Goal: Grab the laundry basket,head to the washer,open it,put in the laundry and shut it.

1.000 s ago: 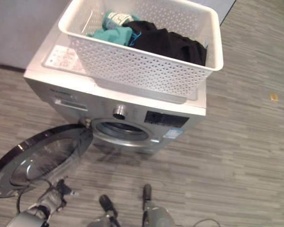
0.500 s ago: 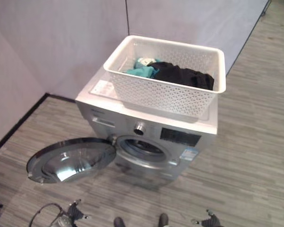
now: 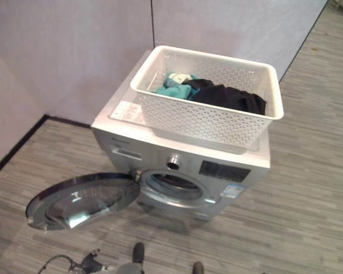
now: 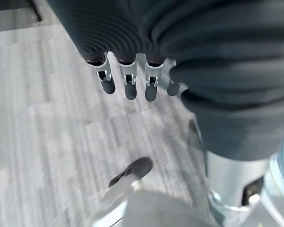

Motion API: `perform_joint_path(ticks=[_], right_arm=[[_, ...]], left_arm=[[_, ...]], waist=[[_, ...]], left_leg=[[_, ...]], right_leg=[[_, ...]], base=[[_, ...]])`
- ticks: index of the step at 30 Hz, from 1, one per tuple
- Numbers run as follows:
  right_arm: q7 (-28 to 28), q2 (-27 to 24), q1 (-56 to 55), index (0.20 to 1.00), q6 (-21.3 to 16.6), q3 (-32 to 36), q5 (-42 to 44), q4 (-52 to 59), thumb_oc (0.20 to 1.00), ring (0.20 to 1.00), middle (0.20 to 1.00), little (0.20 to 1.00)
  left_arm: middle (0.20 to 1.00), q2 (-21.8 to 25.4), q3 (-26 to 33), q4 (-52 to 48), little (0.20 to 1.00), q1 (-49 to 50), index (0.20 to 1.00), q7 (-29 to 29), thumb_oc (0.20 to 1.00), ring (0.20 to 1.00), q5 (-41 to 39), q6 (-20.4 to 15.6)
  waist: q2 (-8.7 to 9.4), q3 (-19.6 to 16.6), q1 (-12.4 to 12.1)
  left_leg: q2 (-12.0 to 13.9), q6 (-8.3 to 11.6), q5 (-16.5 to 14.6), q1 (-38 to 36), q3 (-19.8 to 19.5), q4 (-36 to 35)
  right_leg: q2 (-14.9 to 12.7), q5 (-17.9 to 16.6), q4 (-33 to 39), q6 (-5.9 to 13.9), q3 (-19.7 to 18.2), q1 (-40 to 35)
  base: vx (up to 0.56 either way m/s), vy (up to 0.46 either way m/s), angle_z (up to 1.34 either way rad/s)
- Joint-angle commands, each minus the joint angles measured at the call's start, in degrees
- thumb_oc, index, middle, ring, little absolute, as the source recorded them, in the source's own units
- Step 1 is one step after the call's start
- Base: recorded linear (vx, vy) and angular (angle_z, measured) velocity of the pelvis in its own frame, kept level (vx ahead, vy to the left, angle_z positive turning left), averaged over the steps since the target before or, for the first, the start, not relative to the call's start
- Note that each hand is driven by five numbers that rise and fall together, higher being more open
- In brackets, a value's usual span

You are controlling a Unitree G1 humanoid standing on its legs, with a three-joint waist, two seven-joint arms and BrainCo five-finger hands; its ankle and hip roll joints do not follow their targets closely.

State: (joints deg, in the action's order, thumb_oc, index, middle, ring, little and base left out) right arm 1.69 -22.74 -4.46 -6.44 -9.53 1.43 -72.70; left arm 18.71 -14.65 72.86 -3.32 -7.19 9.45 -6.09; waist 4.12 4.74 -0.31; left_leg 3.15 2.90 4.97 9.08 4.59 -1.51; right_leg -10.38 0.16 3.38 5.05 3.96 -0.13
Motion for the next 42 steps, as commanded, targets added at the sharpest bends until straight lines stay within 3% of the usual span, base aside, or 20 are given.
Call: perform_joint_path(ticks=[1, 5, 6, 8, 10, 11, 13, 18, 22, 23, 26, 28, 33, 36, 37, 38, 39, 41, 42], right_arm=[[-0.05, -1.3, 2.19, 1.0, -0.97, 0.19, 1.13, 4.98, 1.0, 1.0, 1.0, 1.0], [0.33, -0.7, 3.6, 1.0, -1.15, -0.28, 1.61, 8.34, 1.0, 1.0, 1.0, 1.0], [0.81, -0.39, 4.64, 1.0, -1.79, -0.47, 2.26, 12.75, 1.0, 1.0, 1.0, 1.0], [0.88, -0.33, 4.51, 1.0, -2.26, -1.07, 2.55, 14.99, 1.0, 1.0, 1.0, 1.0], [1.03, -0.57, 3.62, 1.0, -2.96, -0.75, 3.06, 17.33, 1.0, 1.0, 1.0, 1.0], [1.2, -1.08, 2.69, 1.0, -2.84, -0.36, 2.49, 19.07, 1.0, 1.0, 1.0, 1.0], [1.33, -1.48, 2.28, 1.0, -3.01, -0.53, 1.7, 20.25, 1.0, 1.0, 1.0, 1.0], [1.89, -8.73, -2.45, 1.0, -3.32, 4.37, -2.87, 31.45, 1.0, 1.0, 1.0, 1.0], [1.87, -15.92, -7.63, 1.0, -3.97, 12.86, -3.35, 36.33, 1.0, 1.0, 1.0, 1.0], [2.24, -18.69, -10.89, 1.0, -4.01, 19.66, -3.25, 40.4, 1.0, 1.0, 1.0, 1.0], [3.85, -23.69, -14.06, 1.0, -3.89, 29.29, -3.41, 43.87, 1.0, 1.0, 1.0, 1.0], [6.85, -26.78, -15.96, 1.0, -4.53, 39.88, -3.64, 50.4, 1.0, 1.0, 1.0, 1.0], [10.0, -37.72, -12.11, 1.0, -6.65, 48.45, -5.17, 57.1, 1.0, 1.0, 1.0, 1.0], [10.44, -42.79, -6.89, 1.0, -8.38, 47.9, -2.87, 57.91, 1.0, 1.0, 1.0, 1.0], [8.12, -49.94, 0.06, 1.0, -9.48, 43.04, -0.85, 57.69, 1.0, 1.0, 1.0, 1.0], [8.11, -50.2, 0.68, 1.0, -9.52, 42.43, -0.82, 57.38, 1.0, 1.0, 1.0, 1.0], [5.92, -54.55, 4.07, 1.0, -9.41, 38.37, -1.59, 57.33, 1.0, 1.0, 1.0, 1.0], [3.37, -58.2, 10.23, 1.0, -9.11, 31.3, -1.37, 56.43, 1.0, 1.0, 1.0, 1.0], [3.42, -58.24, 11.27, 1.0, -9.13, 30.26, -1.4, 56.19, 1.0, 1.0, 1.0, 1.0]], left_arm=[[1.0, 2.69, 0.87, -0.74, 1.0, -1.39, 1.0, 0.72, 1.0, 1.0, -0.83, -1.86], [1.0, 2.66, 1.03, -1.43, 1.0, -0.95, 1.0, 0.78, 1.0, 1.0, -1.04, -1.81], [1.0, 2.63, 2.1, -1.4, 1.0, -0.22, 1.0, 0.43, 1.0, 1.0, -1.4, -1.87], [1.0, 2.86, 2.71, -1.46, 1.0, 0.5, 1.0, 0.41, 1.0, 1.0, -1.52, -1.87], [1.0, 2.61, 3.09, -1.09, 1.0, 1.09, 1.0, 0.43, 1.0, 1.0, -1.56, -1.73], [1.0, 2.14, 3.39, 0.27, 1.0, 1.37, 1.0, 0.81, 1.0, 1.0, -0.88, -1.46], [1.0, 1.9, 3.52, 0.96, 1.0, 1.51, 1.0, 0.75, 1.0, 1.0, -0.42, -1.24], [1.0, 1.92, 5.93, 1.76, 1.0, 3.4, 1.0, 1.31, 1.0, 1.0, -0.11, -1.06], [1.0, 1.27, 6.84, 2.24, 1.0, 4.97, 1.0, 2.2, 1.0, 1.0, 0.65, -0.76], [1.0, 0.97, 8.13, 2.84, 1.0, 5.64, 1.0, 2.91, 1.0, 1.0, 0.45, -0.44], [1.0, 0.41, 9.0, 3.31, 1.0, 6.52, 1.0, 4.14, 1.0, 1.0, 0.6, 0.02], [1.0, -0.13, 10.06, 3.95, 1.0, 6.71, 1.0, 4.81, 1.0, 1.0, 0.74, 0.4], [1.0, -0.36, 9.0, 4.31, 1.0, 6.7, 1.0, 5.81, 1.0, 1.0, 1.35, 0.73], [1.0, -0.46, 7.52, 4.43, 1.0, 6.51, 1.0, 5.89, 1.0, 1.0, 1.45, 0.81], [1.0, -0.23, 5.22, 3.76, 1.0, 6.49, 1.0, 6.0, 1.0, 1.0, 1.06, 0.7], [1.0, -0.35, 5.35, 3.75, 1.0, 6.55, 1.0, 6.01, 1.0, 1.0, 1.03, 0.71], [1.0, -0.18, 4.66, 3.49, 1.0, 6.73, 1.0, 6.19, 1.0, 1.0, 0.63, 0.63], [1.0, 0.04, 3.77, 3.48, 1.0, 6.96, 1.0, 6.5, 1.0, 1.0, 0.04, 0.51], [1.0, 0.01, 4.0, 3.47, 1.0, 7.05, 1.0, 6.5, 1.0, 1.0, 0.04, 0.51]], waist=[[0.25, 0.85, -0.84], [0.4, 1.56, -1.39], [0.25, 1.88, -2.65], [0.22, 1.79, -3.1], [0.4, 1.63, -2.36], [0.45, 1.35, -2.44], [0.48, 1.24, -2.16], [0.56, -0.4, -1.31], [0.84, -1.68, -0.02], [1.07, -2.37, 0.93], [0.99, -3.1, 1.69], [0.95, -4.06, 2.05], [1.64, -5.11, 1.31], [1.86, -5.53, 0.55], [2.43, -6.1, -0.95], [2.33, -6.14, -0.84], [2.62, -6.23, -1.56], [2.96, -6.36, -2.44], [2.93, -6.41, -2.23]], left_leg=[[-0.32, -1.4, -3.57, 3.67, 0.37, 6.96], [-1.24, -2.45, -4.89, 2.89, 2.09, 7.03], [-0.64, -2.61, -5.52, 1.69, 4.67, 6.78], [-0.19, -2.43, -5.39, 1.13, 6.17, 6.28], [-0.67, -2.43, -4.77, 0.01, 6.24, 4.83], [-0.52, -2.02, -4.27, -0.82, 6.6, 4.14], [-0.4, -1.95, -4.11, -1.54, 6.23, 3.48], [0.36, -0.78, -2.29, -3.7, 5.9, 0.36], [0.82, -0.21, -1.15, -5.05, 5.65, -1.67], [0.97, 0.01, -1.0, -5.67, 5.83, -2.21], [1.2, 0.15, -1.18, -6.52, 5.88, -2.7], [1.34, 0.12, -1.19, -6.77, 5.68, -3.11], [1.32, 0.2, -1.68, -7.06, 5.08, -3.36], [1.18, 0.22, -1.39, -6.92, 4.9, -3.48], [1.07, 0.33, -1.3, -6.54, 4.55, -3.49], [1.08, 0.33, -1.32, -6.54, 4.6, -3.49], [1.06, 0.47, -1.27, -6.54, 4.74, -3.49], [1.05, 0.58, -1.18, -6.24, 4.91, -3.49], [1.05, 0.58, -1.18, -6.24, 4.94, -3.49]], right_leg=[[0.37, 1.46, -5.56, 4.43, -1.5, 1.93], [-1.21, -1.83, -7.38, 5.36, -0.74, 3.99], [-2.49, -3.08, -9.36, 5.0, 6.25, 4.7], [-2.02, -2.5, -9.52, 4.74, 11.01, 4.44], [2.11, -0.84, -8.3, 4.03, 8.53, 5.57], [1.66, -1.59, -6.3, 4.08, 9.88, 4.87], [2.23, -1.61, -5.75, 4.04, 8.13, 4.66], [3.39, -1.86, -2.41, 3.74, 7.02, 2.21], [3.94, -1.72, -2.19, 3.7, 7.81, 1.05], [4.11, -1.93, -2.02, 3.76, 7.72, 0.77], [4.22, -1.65, -1.65, 3.87, 7.68, -0.07], [4.45, -1.39, -1.64, 3.78, 7.7, -0.34], [4.7, -1.09, -0.97, 3.83, 7.8, -1.1], [4.72, -1.6, -0.36, 3.82, 7.77, -1.02], [4.64, -2.04, 0.57, 3.88, 7.91, -0.91], [4.65, -2.07, 0.62, 3.88, 7.86, -0.91], [4.63, -2.47, 1.1, 3.94, 7.8, -0.93], [4.57, -2.84, 1.32, 3.96, 7.54, -0.63], [4.58, -2.84, 1.32, 3.96, 7.51, -0.61]], base=[[0.07, 0.327, -0.66], [0.03, 0.187, -0.44], [0.03, 0.154, -0.75], [0.04, 0.14, -0.88], [0.08, 0.067, -0.24], [0.11, 0.0, 0.1], [0.07, -0.037, 0.12], [0.05, -0.069, 0.03], [0.04, -0.061, 0.12], [0.06, -0.062, 0.11], [0.04, -0.03, 0.0], [0.04, -0.02, -0.02], [0.0, 0.0, 0.0], [-0.01, 0.001, 0.01], [0.0, 0.0, 0.0], [0.0, 0.0, 0.0], [-0.02, 0.001, 0.03], [-0.03, 0.004, 0.13], [-0.02, 0.006, 0.08]])
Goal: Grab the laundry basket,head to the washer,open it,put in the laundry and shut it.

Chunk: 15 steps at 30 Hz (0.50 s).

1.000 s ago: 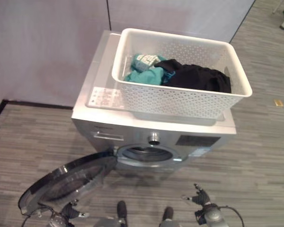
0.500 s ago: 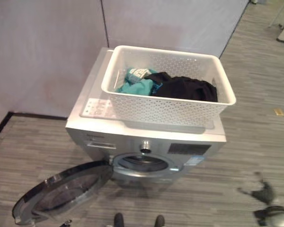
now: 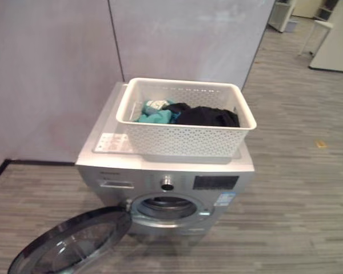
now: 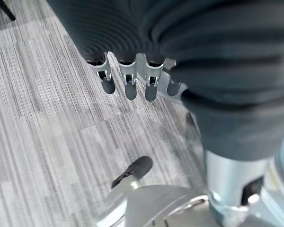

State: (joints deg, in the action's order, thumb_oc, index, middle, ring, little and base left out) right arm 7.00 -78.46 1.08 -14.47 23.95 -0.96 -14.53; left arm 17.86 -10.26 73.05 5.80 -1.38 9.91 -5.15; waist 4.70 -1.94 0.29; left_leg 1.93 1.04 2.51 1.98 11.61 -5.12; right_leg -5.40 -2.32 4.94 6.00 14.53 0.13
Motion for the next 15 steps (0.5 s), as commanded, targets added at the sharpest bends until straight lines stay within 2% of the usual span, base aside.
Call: perform_joint_path(ticks=[1, 2, 5, 6, 7, 8, 10, 14, 15], right_arm=[[-5.0, -6.19, 11.74, 1.0, -0.64, -10.99, 0.18, -2.31, 1.0, 1.0, 1.0, 1.0], [-4.84, -6.2, 17.47, 1.0, -0.7, -16.67, 0.1, -3.44, 1.0, 1.0, 1.0, 1.0], [-9.26, -7.88, 35.9, 1.0, 0.87, -40.7, -5.25, -6.45, 1.0, 1.0, 1.0, 1.0], [-9.22, -7.75, 37.9, 1.0, 0.85, -42.7, -5.21, -6.82, 1.0, 1.0, 1.0, 1.0], [-11.19, -7.22, 39.95, 1.0, 1.34, -47.65, -7.27, -8.05, 1.0, 1.0, 1.0, 1.0], [-13.1, -6.2, 46.35, 1.0, 1.77, -55.68, -7.07, -9.3, 1.0, 1.0, 1.0, 1.0], [-15.86, -3.79, 48.39, 1.0, 2.02, -60.54, -4.78, -11.84, 1.0, 1.0, 1.0, 1.0], [-18.07, -0.15, 45.63, 1.0, 2.18, -61.49, -4.64, -13.54, 1.0, 1.0, 1.0, 1.0], [-18.18, 2.38, 43.91, 1.0, 2.34, -60.66, -4.57, -14.52, 1.0, 1.0, 1.0, 1.0]], left_arm=[[1.0, 1.3, -2.39, 3.52, 1.0, -2.33, 1.0, 1.17, 1.0, 1.0, -1.11, -0.42], [1.0, 1.04, -1.45, 3.54, 1.0, -1.91, 1.0, 1.17, 1.0, 1.0, -1.13, -0.43], [1.0, 1.42, -2.59, 3.93, 1.0, -2.06, 1.0, 1.69, 1.0, 1.0, -1.76, -0.52], [1.0, 1.24, -2.31, 3.93, 1.0, -1.93, 1.0, 1.69, 1.0, 1.0, -1.75, -0.52], [1.0, 1.48, -2.81, 4.03, 1.0, -2.03, 1.0, 1.83, 1.0, 1.0, -1.89, -0.58], [1.0, 0.74, -2.26, 4.06, 1.0, -1.72, 1.0, 2.22, 1.0, 1.0, -2.54, -0.48], [1.0, -0.37, -2.12, 4.1, 1.0, -1.16, 1.0, 2.93, 1.0, 1.0, -3.36, -0.58], [1.0, -1.27, -2.53, 4.41, 1.0, -0.33, 1.0, 3.84, 1.0, 1.0, -3.88, -0.6], [1.0, -1.56, -2.68, 4.54, 1.0, 0.22, 1.0, 4.05, 1.0, 1.0, -3.93, -0.55]], waist=[[2.98, 0.43, -4.63], [2.77, 0.22, -3.73], [3.52, 0.4, -5.06], [3.35, 0.33, -4.76], [3.81, 0.52, -5.48], [3.33, 0.43, -5.05], [2.82, 0.38, -4.9], [2.46, 0.54, -5.47], [2.25, 0.59, -5.92]], left_leg=[[2.24, 2.57, 1.34, 1.09, -2.15, 0.12], [2.26, 2.58, 1.32, 1.04, -2.01, 0.12], [2.38, 2.78, 1.42, 1.23, -1.89, 0.12], [2.38, 2.78, 1.42, 1.23, -1.88, 0.12], [2.36, 2.81, 1.46, 1.35, -1.96, 0.12], [2.37, 2.83, 1.45, 1.41, -1.88, 0.12], [2.37, 2.8, 1.41, 1.53, -2.07, 0.12], [2.28, 2.76, 1.29, 1.36, -2.15, 0.12], [2.22, 2.66, 1.16, 1.22, -2.18, 0.12]], right_leg=[[-0.46, -0.56, 0.06, 3.05, -2.95, -0.73], [-0.45, -0.59, 0.05, 3.05, -3.09, -0.71], [-0.59, -0.81, 0.06, 3.1, -3.2, -0.36], [-0.59, -0.82, 0.06, 3.1, -3.21, -0.36], [-0.61, -0.94, 0.06, 3.14, -3.14, -0.27], [-0.67, -0.98, 0.06, 3.2, -3.25, -0.18], [-0.83, -1.07, 0.06, 3.29, -3.07, -0.14], [-0.96, -1.09, 0.06, 3.46, -2.99, -0.19], [-1.07, -1.06, 0.06, 3.54, -3.02, -0.27]], base=[[-0.01, 0.002, 0.07], [-0.03, 0.014, -0.04], [-0.01, 0.008, 0.0], [-0.01, 0.014, -0.05], [0.0, 0.0, 0.0], [-0.01, 0.025, 0.09], [0.0, 0.0, 0.0], [0.0, 0.006, 0.02], [0.01, 0.017, -0.03]])
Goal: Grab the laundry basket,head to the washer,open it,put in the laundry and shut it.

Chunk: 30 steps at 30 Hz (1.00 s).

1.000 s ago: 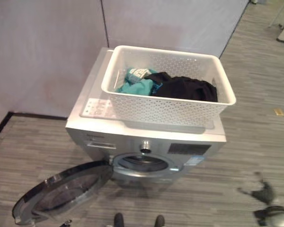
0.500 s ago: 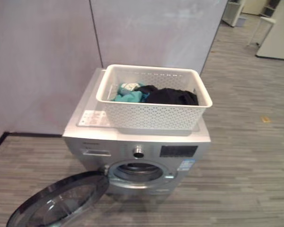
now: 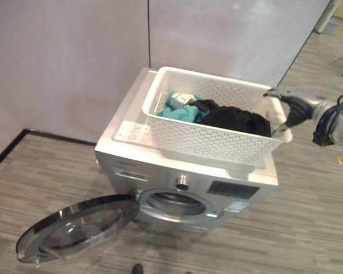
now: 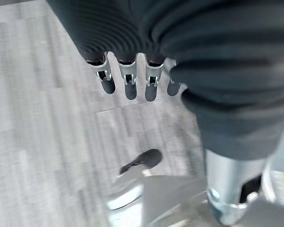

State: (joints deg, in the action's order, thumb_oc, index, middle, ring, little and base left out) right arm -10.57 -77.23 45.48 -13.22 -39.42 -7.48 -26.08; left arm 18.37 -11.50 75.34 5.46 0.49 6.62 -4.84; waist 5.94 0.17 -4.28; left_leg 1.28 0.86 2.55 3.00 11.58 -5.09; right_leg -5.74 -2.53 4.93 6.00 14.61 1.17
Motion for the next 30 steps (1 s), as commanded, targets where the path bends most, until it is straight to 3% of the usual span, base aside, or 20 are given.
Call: perform_joint_path(ticks=[1, 6, 15, 23, 30], right_arm=[[-0.61, 2.16, -0.74, 1.0, 1.17, 2.63, 1.36, -3.29, 1.0, 1.0, 1.0, 1.0], [1.58, 7.86, 1.1, 1.0, 1.2, 1.31, -2.39, -5.46, 1.0, 1.0, 1.0, 1.0], [6.41, 13.1, 7.87, 1.0, 1.91, -0.05, -6.54, -5.66, 1.0, 1.0, 1.0, 1.0], [3.68, 11.19, 17.19, 1.0, 1.78, -5.99, 0.21, -4.51, 1.0, 1.0, 1.0, 1.0], [-1.31, 5.44, 24.79, 1.0, 2.78, -12.87, 7.2, -0.83, 1.0, 1.0, 1.0, 1.0]], left_arm=[[1.0, -2.14, -1.52, 2.21, 1.0, 0.72, 1.0, 2.26, 1.0, 1.0, -0.66, -0.86], [1.0, -2.61, -2.03, 1.99, 1.0, 0.72, 1.0, 1.98, 1.0, 1.0, -0.96, -0.88], [1.0, -2.69, -1.99, 1.67, 1.0, -0.34, 1.0, 0.33, 1.0, 1.0, -1.29, -1.12], [1.0, -1.82, -1.03, 2.77, 1.0, 0.05, 1.0, 0.52, 1.0, 1.0, -1.97, -1.07], [1.0, -0.65, 0.43, 3.5, 1.0, 0.66, 1.0, 1.25, 1.0, 1.0, -2.78, -0.92]], waist=[[0.92, -1.52, -1.51], [0.55, -1.35, -2.5], [0.58, -1.02, -4.31], [1.65, -1.23, -4.99], [3.07, -1.67, -4.42]], left_leg=[[2.82, 2.81, 1.05, 0.15, -2.13, 0.09], [2.73, 2.64, 0.88, 0.08, -2.27, 0.09], [2.29, 2.3, 0.82, 0.91, -2.77, 0.09], [1.89, 2.41, 0.92, 1.57, -3.22, 0.09], [1.64, 2.53, 0.82, 1.54, -3.95, 0.09]], right_leg=[[-0.77, -0.89, 0.07, 3.57, -3.16, -1.28], [-1.03, -0.98, 0.07, 3.72, -3.13, -1.02], [-1.65, -1.54, 0.07, 4.01, -2.93, 0.12], [-2.03, -1.65, 0.07, 4.15, -2.35, 0.51], [-1.99, -1.36, 0.07, 4.0, -1.49, -0.36]], base=[[0.0, 0.0, 0.0], [0.0, 0.005, -0.01], [0.0, 0.003, -0.01], [0.0, 0.002, 0.01], [0.02, 0.001, 0.06]])
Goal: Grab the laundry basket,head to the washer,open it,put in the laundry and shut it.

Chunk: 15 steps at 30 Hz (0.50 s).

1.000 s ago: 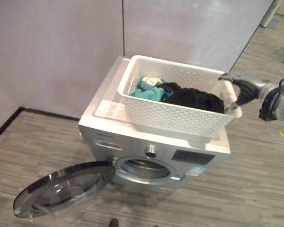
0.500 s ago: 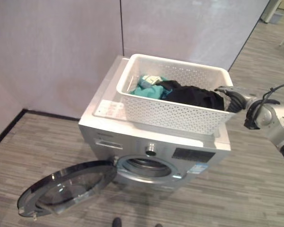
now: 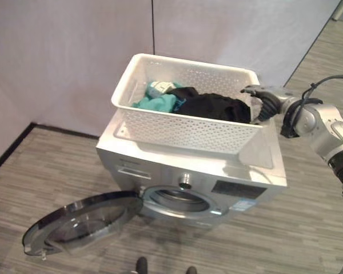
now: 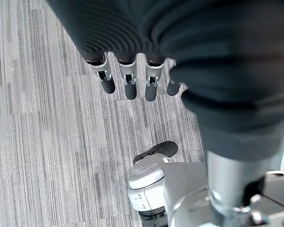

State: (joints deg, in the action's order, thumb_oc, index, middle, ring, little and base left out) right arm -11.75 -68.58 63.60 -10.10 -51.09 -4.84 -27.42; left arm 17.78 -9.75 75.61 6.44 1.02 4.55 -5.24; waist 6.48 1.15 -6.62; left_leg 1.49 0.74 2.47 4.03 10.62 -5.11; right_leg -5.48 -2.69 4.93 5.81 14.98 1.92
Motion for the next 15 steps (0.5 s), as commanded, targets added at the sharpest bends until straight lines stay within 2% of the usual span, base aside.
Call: perform_joint_path(ticks=[1, 8, 11, 15], right_arm=[[-0.56, -3.77, 7.21, 1.0, -0.23, -1.85, 4.72, 0.62, 1.0, 1.0, 1.0, 1.0], [-1.63, -6.8, 14.93, 1.0, 0.82, -8.71, 1.83, 1.32, 1.0, 1.0, 1.0, 1.0], [-0.36, -5.53, 13.53, 1.0, 0.46, -6.48, 1.13, 1.64, 1.0, 1.0, 1.0, 1.0], [-0.49, -2.86, 13.01, 1.0, 0.71, -6.9, 0.11, -1.07, 1.0, 1.0, 1.0, 1.0]], left_arm=[[1.0, 0.21, -1.23, 3.31, 1.0, -0.26, 1.0, 0.8, 1.0, 1.0, -0.64, -0.45], [1.0, 1.35, -0.5, 3.12, 1.0, -0.41, 1.0, 1.53, 1.0, 1.0, -1.37, -0.02], [1.0, 1.3, -0.67, 2.92, 1.0, -0.75, 1.0, 1.32, 1.0, 1.0, -1.37, 0.01], [1.0, 1.81, -1.1, 2.43, 1.0, -1.03, 1.0, 1.11, 1.0, 1.0, -1.32, 0.1]], waist=[[2.77, -2.72, -2.06], [4.18, -3.11, -1.72], [4.36, -3.04, -1.93], [4.92, -2.68, -2.74]], left_leg=[[1.43, 2.68, 0.85, 0.41, -3.06, 0.11], [1.36, 2.63, 0.41, -0.45, -3.8, 0.11], [1.22, 2.46, 0.26, -0.77, -4.06, 0.11], [1.13, 2.35, 0.2, -0.63, -4.5, 0.11]], right_leg=[[-2.24, -1.16, 0.07, 4.17, -1.65, -1.34], [-2.17, -0.76, 0.07, 3.9, -0.6, -3.05], [-2.16, -0.67, 0.07, 3.84, -0.21, -3.56], [-2.15, -0.54, 0.07, 3.74, 0.17, -3.57]], base=[[0.05, -0.008, 0.15], [0.04, -0.002, 0.1], [0.04, 0.006, 0.07], [0.0, 0.0, 0.0]])
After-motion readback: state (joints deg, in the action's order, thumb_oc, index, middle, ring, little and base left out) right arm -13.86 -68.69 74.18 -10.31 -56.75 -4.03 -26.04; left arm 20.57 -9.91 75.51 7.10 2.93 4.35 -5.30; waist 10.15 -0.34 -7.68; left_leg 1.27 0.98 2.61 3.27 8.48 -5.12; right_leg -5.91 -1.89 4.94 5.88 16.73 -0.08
